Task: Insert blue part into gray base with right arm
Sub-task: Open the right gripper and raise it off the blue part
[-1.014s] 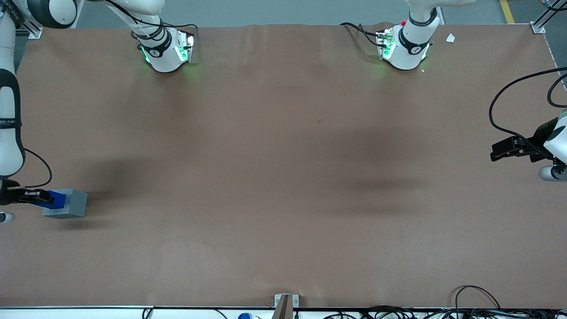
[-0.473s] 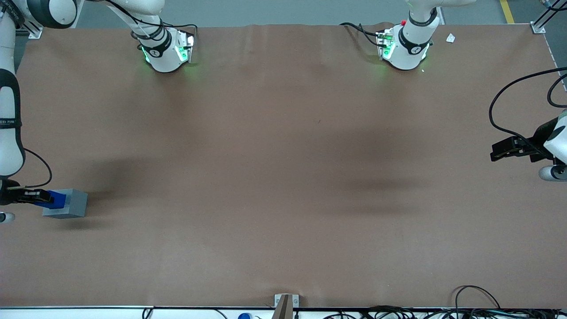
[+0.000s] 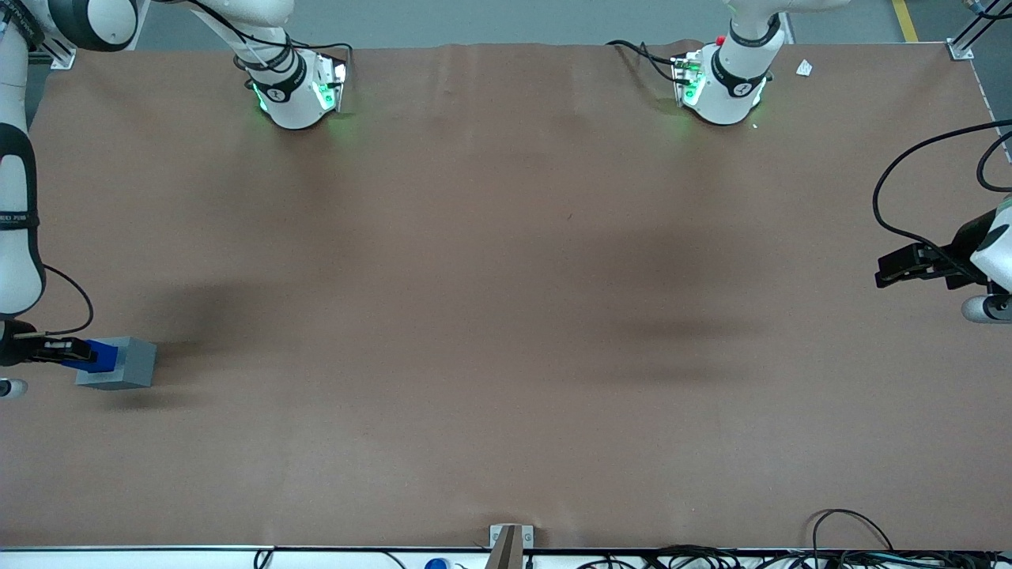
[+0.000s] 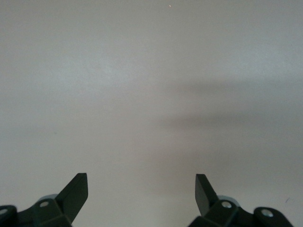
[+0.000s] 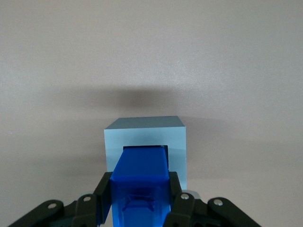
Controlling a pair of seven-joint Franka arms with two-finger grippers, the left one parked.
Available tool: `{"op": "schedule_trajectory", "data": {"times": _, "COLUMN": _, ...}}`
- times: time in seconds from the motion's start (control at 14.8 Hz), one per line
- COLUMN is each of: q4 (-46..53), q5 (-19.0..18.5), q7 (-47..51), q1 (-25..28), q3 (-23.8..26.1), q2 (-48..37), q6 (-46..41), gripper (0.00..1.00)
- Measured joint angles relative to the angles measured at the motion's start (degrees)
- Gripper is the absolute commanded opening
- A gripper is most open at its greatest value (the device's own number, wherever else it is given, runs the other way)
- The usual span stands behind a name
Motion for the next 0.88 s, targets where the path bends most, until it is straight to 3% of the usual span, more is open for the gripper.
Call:
{"op": "schedule_trajectory", "data": {"times": 0.2, "q4": 0.0, "q5": 0.0, "q7": 0.0, "q1": -0.06, "q3": -0.03, "q2": 0.35, "q6": 0.73, "gripper": 0.13}}
{"op": "schedule_trajectory", "data": {"times": 0.27, "q4": 0.0, "q5": 0.01, "q7": 0.0, "q1": -0.08, "q3": -0.04, "q2": 0.48, "q6": 0.97, "gripper": 0.2}}
{"op": "schedule_trajectory", "data": {"times": 0.34, "q4": 0.0, "q5": 0.01, "q7": 0.0, "q1": -0.09, "q3": -0.04, "q2": 0.58, "q6": 1.05, "gripper": 0.29}}
{"op": "schedule_trajectory", "data": {"times": 0.41, "q4": 0.0, "q5": 0.01, "q7": 0.0, "q1": -0.09, "q3": -0.04, "q2": 0.63, "q6": 1.1, "gripper": 0.43}}
{"op": "schedule_trajectory", "data": {"times": 0.47, "q4": 0.0, "q5": 0.01, "q7": 0.0, "q1": -0.09, "q3": -0.04, "q2": 0.63, "q6": 1.1, "gripper": 0.63}}
{"op": "schedule_trajectory", "data": {"times": 0.68, "q4": 0.07, "q5": 0.02, "q7": 0.0, "q1": -0.09, "q3": 0.02, "q2": 0.63, "q6": 1.15, "gripper": 1.0}}
{"op": "schedule_trajectory", "data": {"times": 0.88, "q4": 0.77, "q5": 0.02, "q7": -0.01, "q1": 0.11, "q3": 0.46, "q2": 0.51, "q6": 1.13, "gripper": 1.0}}
